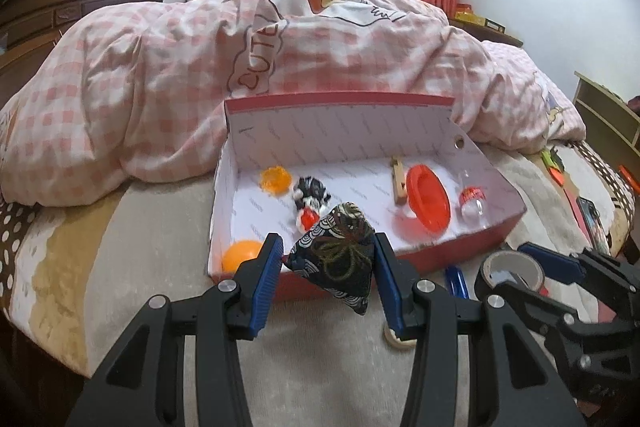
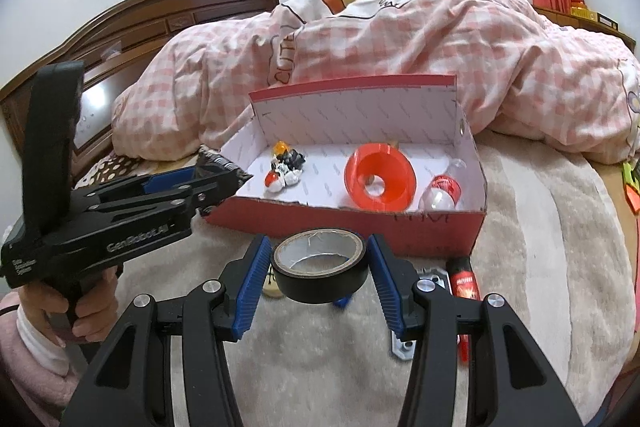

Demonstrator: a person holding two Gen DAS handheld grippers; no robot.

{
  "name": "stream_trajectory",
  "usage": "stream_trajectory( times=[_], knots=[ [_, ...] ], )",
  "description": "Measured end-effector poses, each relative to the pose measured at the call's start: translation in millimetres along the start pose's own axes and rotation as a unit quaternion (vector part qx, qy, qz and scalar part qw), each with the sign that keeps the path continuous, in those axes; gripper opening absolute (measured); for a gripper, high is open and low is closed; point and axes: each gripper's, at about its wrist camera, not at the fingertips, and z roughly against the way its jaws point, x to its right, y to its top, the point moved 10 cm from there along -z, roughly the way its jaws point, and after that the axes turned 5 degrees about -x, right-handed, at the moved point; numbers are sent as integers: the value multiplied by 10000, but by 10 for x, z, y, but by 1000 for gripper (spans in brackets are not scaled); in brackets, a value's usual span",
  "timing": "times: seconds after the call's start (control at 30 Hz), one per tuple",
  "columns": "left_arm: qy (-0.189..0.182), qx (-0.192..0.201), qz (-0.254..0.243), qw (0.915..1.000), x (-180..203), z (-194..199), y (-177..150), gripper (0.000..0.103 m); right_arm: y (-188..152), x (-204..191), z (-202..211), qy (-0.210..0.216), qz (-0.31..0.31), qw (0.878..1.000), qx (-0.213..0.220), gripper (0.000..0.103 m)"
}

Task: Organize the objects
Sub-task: 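Carry the pouch and tape roll into the shoebox with both tools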

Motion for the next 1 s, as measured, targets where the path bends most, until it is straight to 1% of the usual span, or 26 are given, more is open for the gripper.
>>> stream_trajectory(
  times=[0.23, 0.47, 0.63, 0.77, 0.87, 1.0],
  knots=[
    [-34, -72, 43, 10000, -17, -255, 190, 45, 51, -20, -42, 1, -13, 10000, 31, 51],
    [109, -230, 208, 9995, -98, -516, 314, 45, 102, 19, -79, -46, 19, 10000, 32, 51],
    [181, -381, 231, 9988, -123, -692, 358, 45, 230, 73, -74, -95, -10, 9998, 160, 51],
    [255, -526, 368, 9976, -166, -845, 365, 45, 284, 91, -83, -88, -49, 9997, 212, 51],
    [367, -546, 418, 9970, -202, -905, 396, 45, 283, 104, -122, -98, -46, 9998, 172, 51],
    [402, -601, 404, 9966, -206, -964, 436, 45, 313, 140, -178, -123, -79, 9998, 144, 51]
  ],
)
